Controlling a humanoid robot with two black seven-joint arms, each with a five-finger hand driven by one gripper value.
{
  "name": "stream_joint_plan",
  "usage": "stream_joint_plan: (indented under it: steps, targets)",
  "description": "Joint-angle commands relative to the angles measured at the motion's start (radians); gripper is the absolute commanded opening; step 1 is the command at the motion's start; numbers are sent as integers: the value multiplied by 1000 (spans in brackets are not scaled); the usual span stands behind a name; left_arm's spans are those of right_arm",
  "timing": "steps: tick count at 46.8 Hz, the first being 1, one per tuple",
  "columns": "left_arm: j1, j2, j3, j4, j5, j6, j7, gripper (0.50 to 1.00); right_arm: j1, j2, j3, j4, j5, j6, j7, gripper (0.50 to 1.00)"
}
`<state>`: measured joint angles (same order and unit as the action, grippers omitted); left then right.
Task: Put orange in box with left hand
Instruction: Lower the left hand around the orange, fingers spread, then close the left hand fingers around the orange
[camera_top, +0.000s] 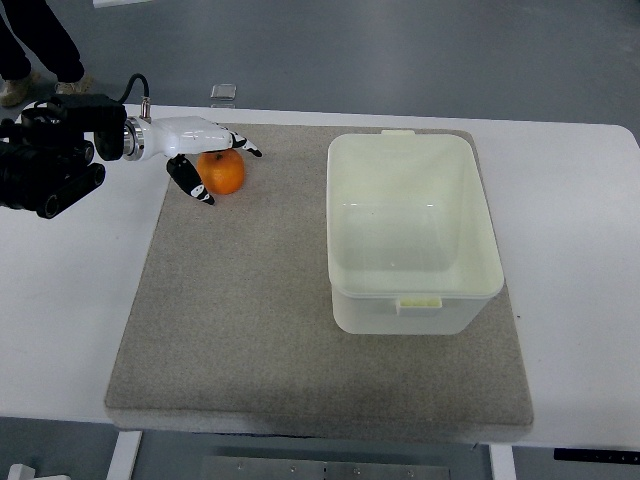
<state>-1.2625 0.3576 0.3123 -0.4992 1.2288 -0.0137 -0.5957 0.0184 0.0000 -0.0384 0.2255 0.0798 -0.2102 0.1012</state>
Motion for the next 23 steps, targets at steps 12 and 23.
stream_joint_plan:
  steps: [12, 23]
  targets:
    - [0, 0, 25, 8, 12, 1, -4, 928, 0, 0, 0, 0, 0, 0, 0, 944]
    - [11, 1, 25, 25, 1, 83, -12, 962, 0, 0, 0, 0, 0, 0, 0, 944]
